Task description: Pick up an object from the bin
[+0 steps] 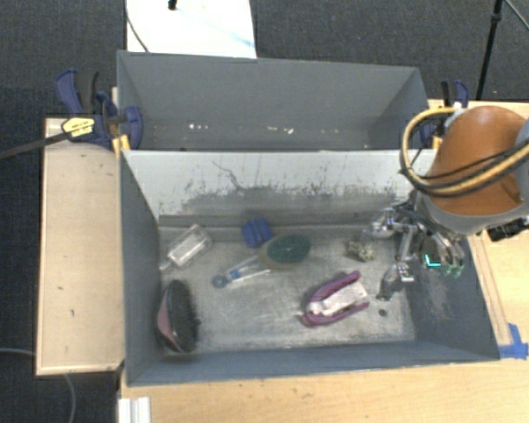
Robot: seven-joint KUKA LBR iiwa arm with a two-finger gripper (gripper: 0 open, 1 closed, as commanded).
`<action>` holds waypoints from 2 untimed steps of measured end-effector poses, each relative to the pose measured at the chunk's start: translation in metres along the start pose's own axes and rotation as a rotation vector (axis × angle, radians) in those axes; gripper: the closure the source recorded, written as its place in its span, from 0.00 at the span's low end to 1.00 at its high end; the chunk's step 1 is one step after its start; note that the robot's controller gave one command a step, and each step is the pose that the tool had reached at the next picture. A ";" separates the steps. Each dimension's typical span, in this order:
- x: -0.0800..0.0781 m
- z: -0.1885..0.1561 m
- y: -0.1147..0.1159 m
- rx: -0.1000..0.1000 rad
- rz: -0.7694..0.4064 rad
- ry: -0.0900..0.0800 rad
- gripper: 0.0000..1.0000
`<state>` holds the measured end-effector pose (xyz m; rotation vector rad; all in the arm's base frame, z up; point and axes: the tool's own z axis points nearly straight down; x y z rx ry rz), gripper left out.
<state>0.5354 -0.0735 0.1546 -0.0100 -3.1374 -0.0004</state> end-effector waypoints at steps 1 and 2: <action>0.040 0.066 0.054 -0.002 -0.377 -0.002 0.00; 0.039 0.064 0.052 0.000 -0.377 -0.006 1.00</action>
Offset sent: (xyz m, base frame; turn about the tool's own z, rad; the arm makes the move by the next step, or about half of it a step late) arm -0.0395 0.0521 -0.0645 -0.3748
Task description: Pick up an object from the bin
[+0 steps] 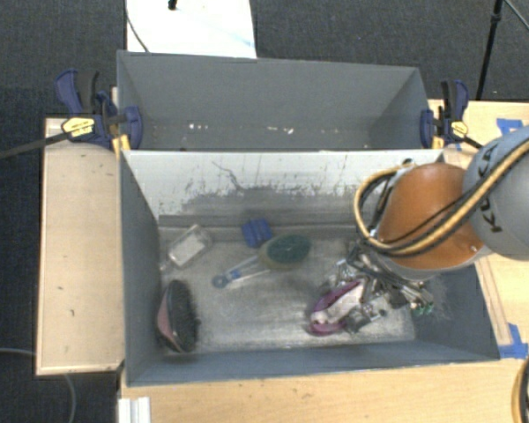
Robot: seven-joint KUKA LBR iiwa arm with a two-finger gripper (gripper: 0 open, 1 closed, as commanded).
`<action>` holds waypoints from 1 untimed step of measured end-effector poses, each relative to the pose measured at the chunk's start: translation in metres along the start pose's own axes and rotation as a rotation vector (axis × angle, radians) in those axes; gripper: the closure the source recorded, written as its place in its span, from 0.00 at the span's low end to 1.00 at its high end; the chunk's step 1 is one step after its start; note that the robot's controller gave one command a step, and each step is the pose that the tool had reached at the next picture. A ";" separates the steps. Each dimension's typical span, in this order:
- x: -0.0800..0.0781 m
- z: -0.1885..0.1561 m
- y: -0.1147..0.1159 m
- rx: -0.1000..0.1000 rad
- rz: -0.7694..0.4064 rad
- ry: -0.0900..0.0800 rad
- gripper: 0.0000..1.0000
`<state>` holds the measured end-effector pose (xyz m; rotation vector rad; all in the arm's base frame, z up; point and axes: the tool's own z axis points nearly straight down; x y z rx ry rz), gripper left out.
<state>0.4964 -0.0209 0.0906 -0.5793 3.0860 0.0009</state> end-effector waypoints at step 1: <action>-0.012 -0.216 0.002 0.005 -0.364 -0.006 1.00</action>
Offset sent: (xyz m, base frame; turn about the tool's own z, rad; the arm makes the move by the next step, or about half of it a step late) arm 0.0086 0.0061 0.2127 -0.3657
